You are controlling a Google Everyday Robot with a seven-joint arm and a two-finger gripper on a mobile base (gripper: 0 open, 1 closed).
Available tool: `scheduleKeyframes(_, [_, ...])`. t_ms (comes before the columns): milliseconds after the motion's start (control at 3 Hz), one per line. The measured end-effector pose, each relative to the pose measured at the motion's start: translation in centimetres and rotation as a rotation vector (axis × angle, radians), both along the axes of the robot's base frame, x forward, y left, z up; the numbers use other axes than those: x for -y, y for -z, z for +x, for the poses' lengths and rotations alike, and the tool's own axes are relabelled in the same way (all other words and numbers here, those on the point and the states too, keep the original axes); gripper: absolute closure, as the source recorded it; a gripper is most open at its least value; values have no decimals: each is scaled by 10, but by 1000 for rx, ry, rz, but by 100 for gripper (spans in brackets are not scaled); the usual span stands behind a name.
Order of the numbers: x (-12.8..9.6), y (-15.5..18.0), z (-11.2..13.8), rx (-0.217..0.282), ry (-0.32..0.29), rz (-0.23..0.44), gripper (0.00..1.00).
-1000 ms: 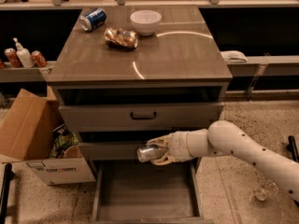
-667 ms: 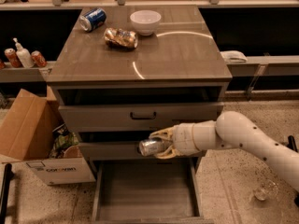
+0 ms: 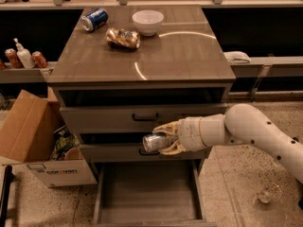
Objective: Pick redbull can from bottom drawer and place on counter
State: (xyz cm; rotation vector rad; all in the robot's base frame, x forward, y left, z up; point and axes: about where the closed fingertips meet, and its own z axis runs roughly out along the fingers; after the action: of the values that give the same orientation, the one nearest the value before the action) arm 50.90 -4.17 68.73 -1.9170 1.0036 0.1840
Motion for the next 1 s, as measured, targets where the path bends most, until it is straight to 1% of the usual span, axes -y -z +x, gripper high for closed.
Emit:
scheduleKeyframes(333, [4, -15, -1, 28, 4, 3, 100])
scheduleKeyframes(667, [18, -66, -5, 84, 53, 4, 100])
scheduleKeyframes(1000, [37, -131, 2, 126, 100, -12, 100])
